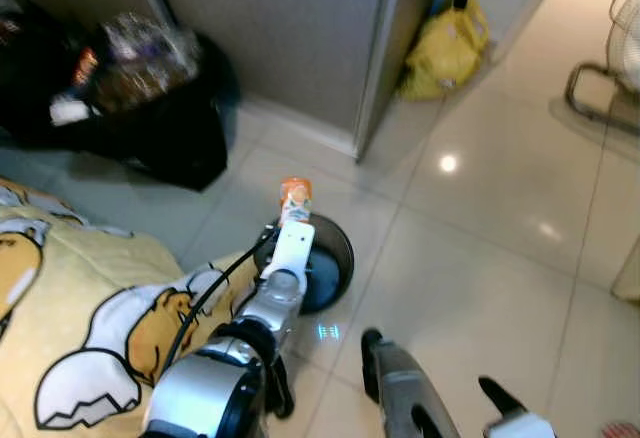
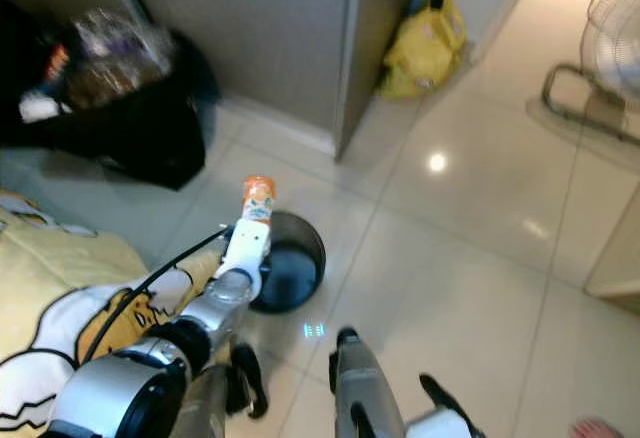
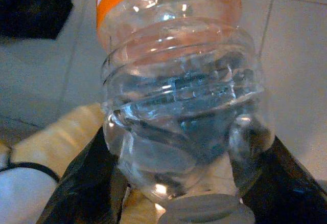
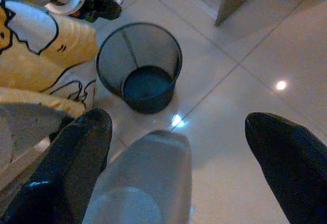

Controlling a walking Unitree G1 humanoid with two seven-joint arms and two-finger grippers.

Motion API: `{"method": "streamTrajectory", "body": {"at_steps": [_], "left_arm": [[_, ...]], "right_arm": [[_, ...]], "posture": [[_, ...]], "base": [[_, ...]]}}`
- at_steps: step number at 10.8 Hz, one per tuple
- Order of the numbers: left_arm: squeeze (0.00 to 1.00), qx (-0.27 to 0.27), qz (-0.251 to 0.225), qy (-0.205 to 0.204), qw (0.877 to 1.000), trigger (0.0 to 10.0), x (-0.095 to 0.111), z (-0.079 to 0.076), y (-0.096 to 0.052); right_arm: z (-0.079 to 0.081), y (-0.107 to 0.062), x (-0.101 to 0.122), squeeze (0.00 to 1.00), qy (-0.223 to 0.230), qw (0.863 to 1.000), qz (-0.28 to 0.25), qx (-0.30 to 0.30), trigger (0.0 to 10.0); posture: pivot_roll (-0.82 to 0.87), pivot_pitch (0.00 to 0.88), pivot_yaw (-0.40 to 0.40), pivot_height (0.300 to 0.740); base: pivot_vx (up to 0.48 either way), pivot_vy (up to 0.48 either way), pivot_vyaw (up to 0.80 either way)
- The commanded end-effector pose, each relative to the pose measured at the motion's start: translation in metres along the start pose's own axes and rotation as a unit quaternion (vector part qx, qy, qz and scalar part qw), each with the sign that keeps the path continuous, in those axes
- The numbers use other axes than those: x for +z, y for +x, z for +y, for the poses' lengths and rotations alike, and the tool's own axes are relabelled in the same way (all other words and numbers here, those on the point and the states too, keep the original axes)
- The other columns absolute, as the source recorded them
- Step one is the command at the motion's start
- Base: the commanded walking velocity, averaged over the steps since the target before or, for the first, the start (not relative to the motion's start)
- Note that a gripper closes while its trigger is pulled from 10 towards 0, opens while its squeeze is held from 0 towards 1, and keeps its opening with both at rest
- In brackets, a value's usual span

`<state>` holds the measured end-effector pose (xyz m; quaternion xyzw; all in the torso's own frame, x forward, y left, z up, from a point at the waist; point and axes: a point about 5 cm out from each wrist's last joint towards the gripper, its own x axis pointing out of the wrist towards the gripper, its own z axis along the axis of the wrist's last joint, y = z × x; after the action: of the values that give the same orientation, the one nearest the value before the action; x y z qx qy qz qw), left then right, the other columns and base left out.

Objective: Clean up the room

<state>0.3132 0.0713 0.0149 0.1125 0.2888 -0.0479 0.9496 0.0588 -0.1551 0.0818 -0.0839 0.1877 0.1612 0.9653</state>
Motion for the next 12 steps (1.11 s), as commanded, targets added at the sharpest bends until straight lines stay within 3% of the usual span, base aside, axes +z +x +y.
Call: {"method": "streamTrajectory", "body": {"at_steps": [1,3,4,9,10,12], "left_arm": [[1.0,-0.001,0.01,-0.024,1.0,10.0,-0.001,-0.005,-0.001],[1.0,-0.009,-0.016,-0.027,0.999,10.0,0.012,-0.007,0.0],[1.0,-0.006,-0.024,-0.005,1.0,10.0,0.018,-0.005,0.001],[0.96,-0.01,-0.022,-0.015,1.0,10.0,0.012,0.0,0.001],[0.0,-0.037,-0.039,-0.03,0.998,10.0,0.013,-0.006,0.0],[0.0,-0.087,-0.084,-0.03,0.992,10.0,0.007,-0.01,-0.004]], "right_arm": [[0.004,-0.007,0.002,0.0,0.015,1.0,0.009,0.014,10.0],[0.004,-0.01,0.005,0.0,0.034,0.999,0.009,0.014,10.0],[0.002,-0.011,0.002,0.0,0.029,0.999,0.018,0.017,10.0],[-0.011,0.006,0.004,0.0,0.015,1.0,0.002,0.02,10.0],[-0.017,0.02,0.005,0.0,0.007,1.0,-0.011,0.012,10.0],[-0.041,0.06,0.011,0.0,0.025,0.998,-0.049,-0.036,10.0]], "posture": [[-0.49,0.433,0.033,0.74],[-0.48,0.436,0.027,0.74],[-0.48,0.43,0.028,0.74],[-0.44,0.384,0.026,0.74],[-0.41,0.333,0.038,0.74],[-0.33,0.189,0.073,0.74]], "base": [[0.0,0.0,0.0],[0.0,0.0,0.0],[0.0,0.0,0.0],[0.0,0.0,0.0],[0.0,0.0,0.0],[0.0,0.0,0.0]]}}
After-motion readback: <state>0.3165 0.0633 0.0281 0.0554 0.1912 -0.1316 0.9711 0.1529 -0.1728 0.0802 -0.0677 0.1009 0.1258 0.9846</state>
